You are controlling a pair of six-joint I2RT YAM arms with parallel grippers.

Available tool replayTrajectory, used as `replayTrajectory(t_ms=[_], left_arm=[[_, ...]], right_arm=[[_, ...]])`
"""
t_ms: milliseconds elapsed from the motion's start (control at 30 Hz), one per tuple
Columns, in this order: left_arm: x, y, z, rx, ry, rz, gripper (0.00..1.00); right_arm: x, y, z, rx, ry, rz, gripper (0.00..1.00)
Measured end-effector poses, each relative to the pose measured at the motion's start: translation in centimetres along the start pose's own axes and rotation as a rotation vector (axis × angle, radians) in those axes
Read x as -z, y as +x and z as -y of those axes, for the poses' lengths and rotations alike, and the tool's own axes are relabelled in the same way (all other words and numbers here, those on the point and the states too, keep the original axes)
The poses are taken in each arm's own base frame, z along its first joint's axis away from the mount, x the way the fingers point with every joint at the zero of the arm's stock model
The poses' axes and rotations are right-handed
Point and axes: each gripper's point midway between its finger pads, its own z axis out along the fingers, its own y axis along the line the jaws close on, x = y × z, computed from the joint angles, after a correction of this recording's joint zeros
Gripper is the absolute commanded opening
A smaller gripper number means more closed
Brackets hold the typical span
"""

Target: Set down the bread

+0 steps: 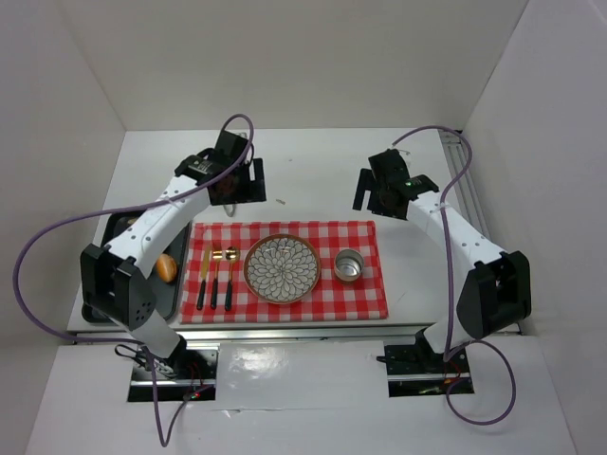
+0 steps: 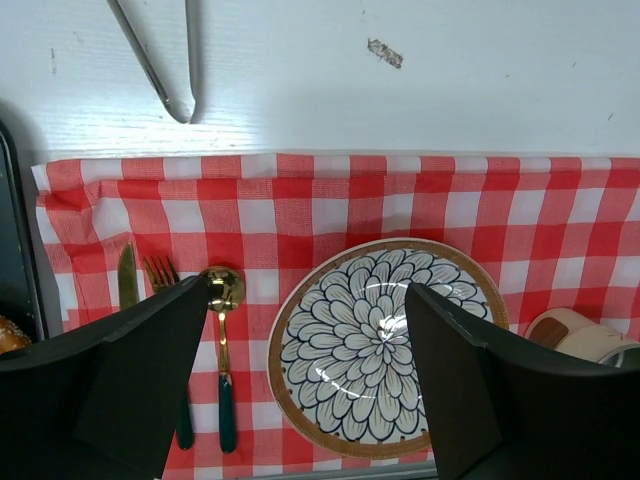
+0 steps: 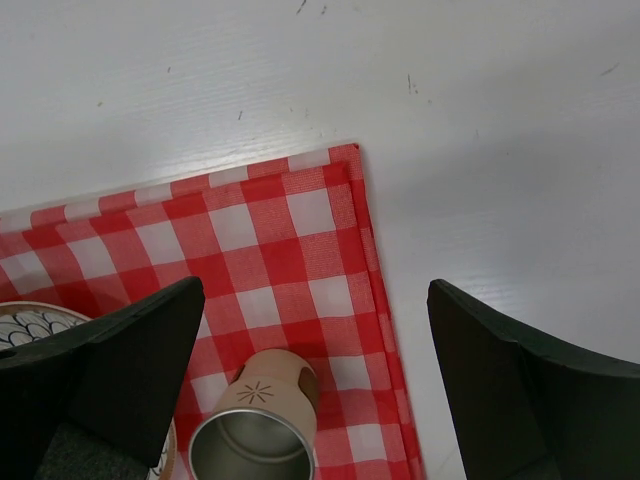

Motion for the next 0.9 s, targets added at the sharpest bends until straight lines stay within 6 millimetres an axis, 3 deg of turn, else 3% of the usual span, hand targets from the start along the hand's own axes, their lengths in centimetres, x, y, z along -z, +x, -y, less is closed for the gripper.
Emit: replayTrajectory(t_ms=[300, 433, 633, 800, 900], left_arm=[[-1.7, -0.2, 0.1, -0.010, -0.029, -0.010, 0.94], [-3.9, -1.5, 0.5, -0.012, -0.070, -0.009, 0.94], [-9.1, -2.3, 1.0, -0.003, -0.112, -0.050, 0.94], [-13.0, -0.7, -0.9, 0.037, -0.162, -0.130, 0.94], [-13.8, -0.7, -2.8, 0.072, -0.190, -0.144, 0.94]], right_arm=[[0.0, 0.0, 0.0, 0.001, 0.000, -0.001, 1.00], [0.0, 0.0, 0.0, 0.001, 0.000, -0.001, 1.00], [0.0, 0.0, -0.1, -0.001, -0.007, -0.001, 1.00], [-0.1, -0.1, 0.1, -0.006, -0.004, -0.001, 1.00], [-0.1, -0.1, 0.1, -0.007, -0.003, -0.001, 1.00]])
